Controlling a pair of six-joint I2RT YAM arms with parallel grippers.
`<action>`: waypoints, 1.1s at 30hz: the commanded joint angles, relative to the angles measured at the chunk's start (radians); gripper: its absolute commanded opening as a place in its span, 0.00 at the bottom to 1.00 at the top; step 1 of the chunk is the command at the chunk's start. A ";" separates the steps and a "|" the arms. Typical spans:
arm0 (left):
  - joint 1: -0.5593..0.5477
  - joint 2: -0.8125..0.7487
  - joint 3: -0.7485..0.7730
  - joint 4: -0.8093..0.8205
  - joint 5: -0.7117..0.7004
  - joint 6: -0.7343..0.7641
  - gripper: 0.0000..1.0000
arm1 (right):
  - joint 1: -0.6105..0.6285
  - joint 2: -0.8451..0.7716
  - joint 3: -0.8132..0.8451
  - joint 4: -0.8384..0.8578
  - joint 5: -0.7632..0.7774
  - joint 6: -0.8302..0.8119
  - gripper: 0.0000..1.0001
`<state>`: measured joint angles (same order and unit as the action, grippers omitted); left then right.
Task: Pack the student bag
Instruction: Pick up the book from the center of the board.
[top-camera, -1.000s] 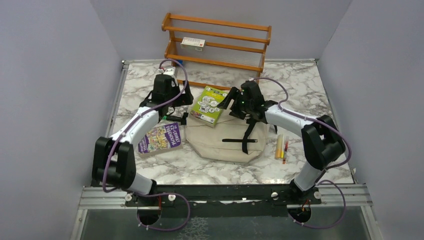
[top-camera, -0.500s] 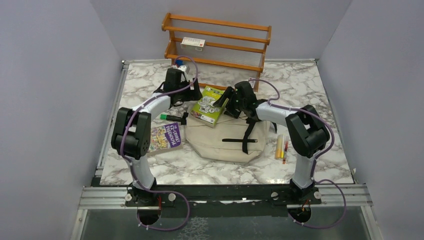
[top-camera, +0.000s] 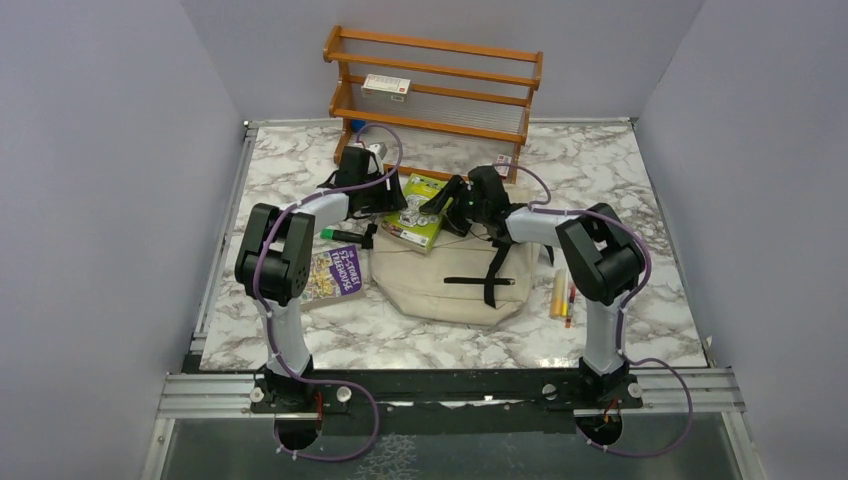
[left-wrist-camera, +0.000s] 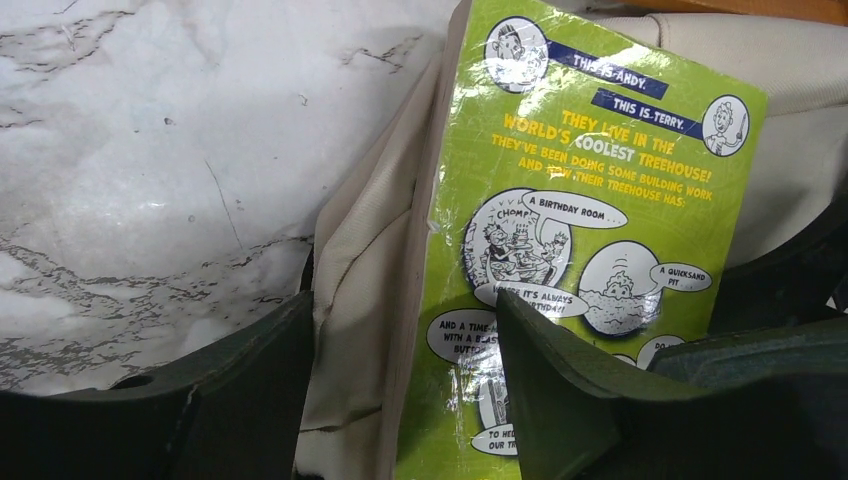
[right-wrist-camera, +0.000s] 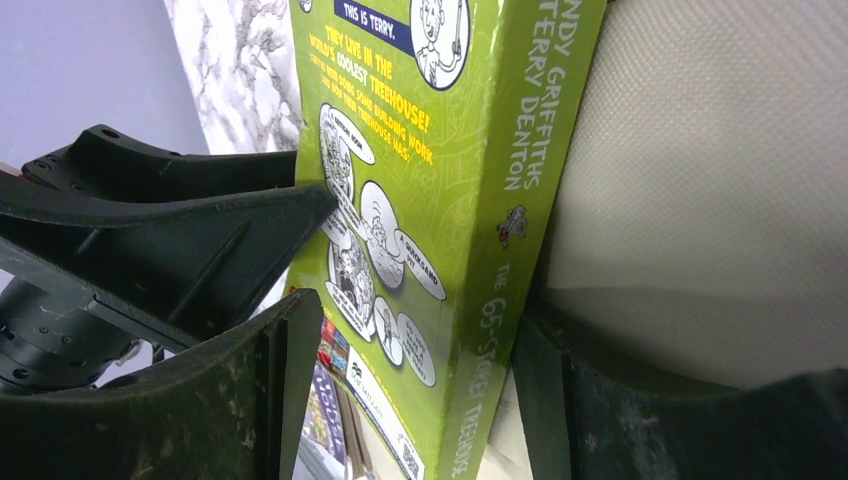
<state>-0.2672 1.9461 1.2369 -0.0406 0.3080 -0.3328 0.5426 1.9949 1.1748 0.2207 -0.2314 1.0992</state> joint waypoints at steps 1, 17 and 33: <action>-0.037 0.005 -0.019 0.023 0.058 -0.006 0.64 | 0.008 0.053 0.001 0.142 -0.112 0.023 0.67; 0.003 -0.317 0.014 -0.046 -0.029 0.026 0.96 | 0.008 -0.214 0.036 -0.051 0.059 -0.261 0.01; 0.016 -0.544 -0.117 -0.032 -0.159 0.080 0.99 | -0.201 -0.854 -0.080 -0.487 0.595 -0.496 0.00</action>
<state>-0.2508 1.4174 1.1172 -0.0578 0.1852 -0.2695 0.4541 1.2167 1.1000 -0.1776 0.2085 0.6739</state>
